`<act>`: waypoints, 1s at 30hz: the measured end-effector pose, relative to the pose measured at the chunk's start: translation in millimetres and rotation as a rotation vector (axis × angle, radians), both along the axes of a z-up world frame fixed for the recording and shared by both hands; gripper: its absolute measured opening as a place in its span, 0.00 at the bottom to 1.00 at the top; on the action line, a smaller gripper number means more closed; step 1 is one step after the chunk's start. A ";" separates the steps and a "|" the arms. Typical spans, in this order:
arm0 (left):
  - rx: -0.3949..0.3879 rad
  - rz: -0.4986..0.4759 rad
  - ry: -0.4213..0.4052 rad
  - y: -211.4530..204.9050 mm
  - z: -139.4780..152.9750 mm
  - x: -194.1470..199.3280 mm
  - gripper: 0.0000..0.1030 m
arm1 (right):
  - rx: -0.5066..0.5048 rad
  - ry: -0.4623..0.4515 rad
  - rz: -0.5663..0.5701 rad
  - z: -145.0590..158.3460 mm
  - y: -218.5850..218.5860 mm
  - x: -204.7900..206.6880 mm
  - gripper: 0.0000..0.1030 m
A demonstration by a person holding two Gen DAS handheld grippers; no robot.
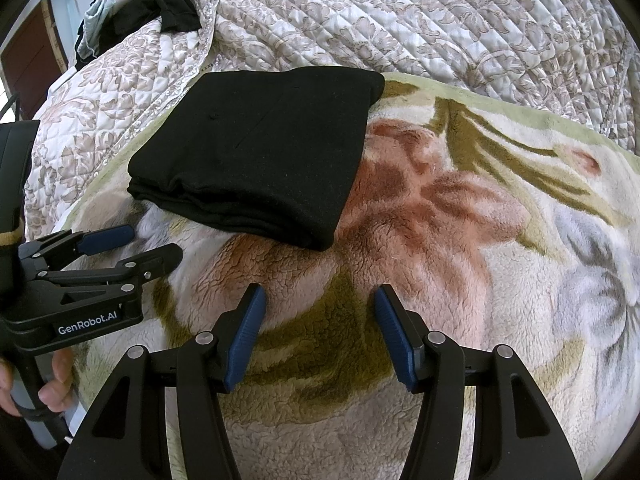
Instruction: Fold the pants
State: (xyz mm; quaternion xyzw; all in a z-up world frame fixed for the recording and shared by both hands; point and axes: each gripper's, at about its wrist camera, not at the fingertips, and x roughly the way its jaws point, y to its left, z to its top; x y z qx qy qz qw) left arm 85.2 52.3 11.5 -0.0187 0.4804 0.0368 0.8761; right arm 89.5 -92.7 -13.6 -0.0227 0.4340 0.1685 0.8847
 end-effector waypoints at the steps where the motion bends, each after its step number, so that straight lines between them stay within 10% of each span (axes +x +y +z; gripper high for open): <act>1: 0.000 0.000 0.001 0.2 -0.1 0.1 0.71 | 0.000 0.000 0.000 0.0 -0.1 0.1 0.56; 30: -0.010 0.002 -0.005 1.6 -0.5 -0.5 0.73 | -0.002 0.000 0.000 -0.5 0.5 -0.4 0.56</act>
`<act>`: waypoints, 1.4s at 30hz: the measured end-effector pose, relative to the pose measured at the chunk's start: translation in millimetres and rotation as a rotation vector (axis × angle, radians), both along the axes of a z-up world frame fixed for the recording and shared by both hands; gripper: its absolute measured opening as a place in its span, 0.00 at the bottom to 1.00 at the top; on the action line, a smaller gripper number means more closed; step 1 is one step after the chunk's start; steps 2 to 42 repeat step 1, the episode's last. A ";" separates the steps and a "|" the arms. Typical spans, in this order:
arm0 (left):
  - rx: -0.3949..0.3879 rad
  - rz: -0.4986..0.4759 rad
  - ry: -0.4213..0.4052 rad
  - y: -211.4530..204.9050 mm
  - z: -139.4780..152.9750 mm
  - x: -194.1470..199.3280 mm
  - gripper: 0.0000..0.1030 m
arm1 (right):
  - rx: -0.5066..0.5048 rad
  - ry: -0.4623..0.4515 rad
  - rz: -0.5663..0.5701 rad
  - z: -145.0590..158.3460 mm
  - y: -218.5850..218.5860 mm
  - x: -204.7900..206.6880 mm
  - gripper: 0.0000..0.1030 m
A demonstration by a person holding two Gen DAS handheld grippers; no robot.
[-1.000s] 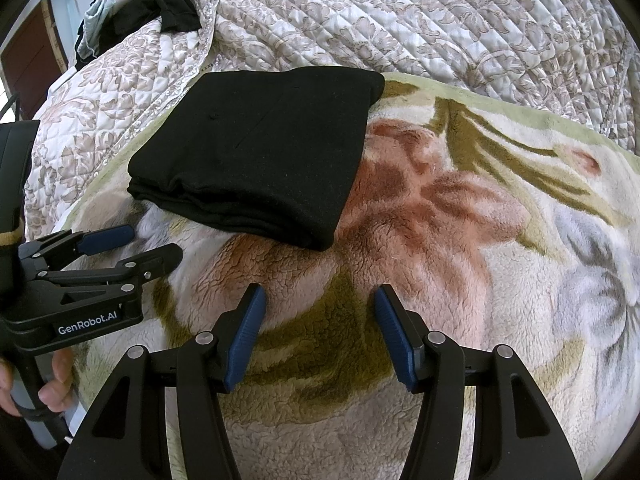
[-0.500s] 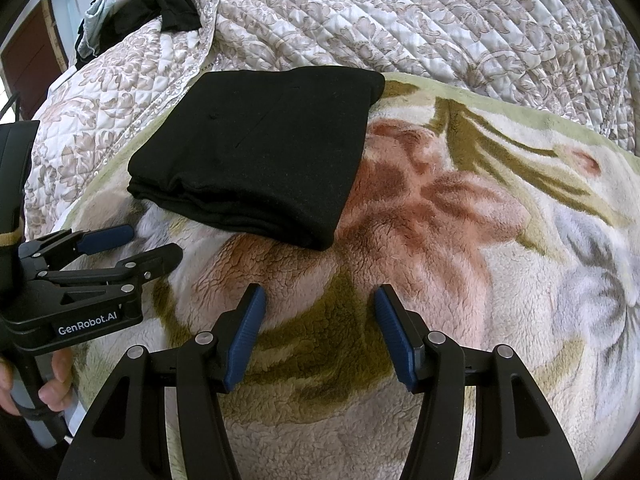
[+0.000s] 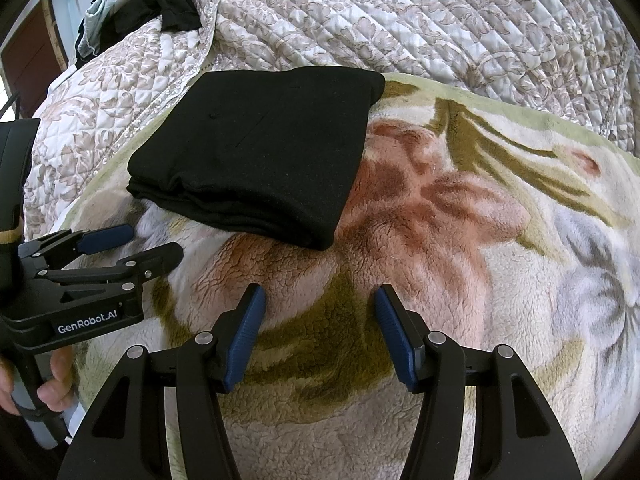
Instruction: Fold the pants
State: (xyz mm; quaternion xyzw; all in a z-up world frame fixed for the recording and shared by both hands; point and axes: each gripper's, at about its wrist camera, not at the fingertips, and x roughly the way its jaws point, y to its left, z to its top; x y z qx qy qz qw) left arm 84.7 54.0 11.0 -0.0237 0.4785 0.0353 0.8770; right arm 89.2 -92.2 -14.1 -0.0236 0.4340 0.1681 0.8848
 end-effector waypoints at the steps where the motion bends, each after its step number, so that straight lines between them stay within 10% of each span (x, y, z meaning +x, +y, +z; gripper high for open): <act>1: 0.001 0.000 -0.002 0.0 -0.2 0.4 0.74 | 0.000 0.000 0.000 0.0 0.1 -0.1 0.56; 42: 0.001 0.000 -0.002 0.0 -0.2 0.4 0.74 | 0.000 0.000 0.000 0.0 0.1 -0.1 0.56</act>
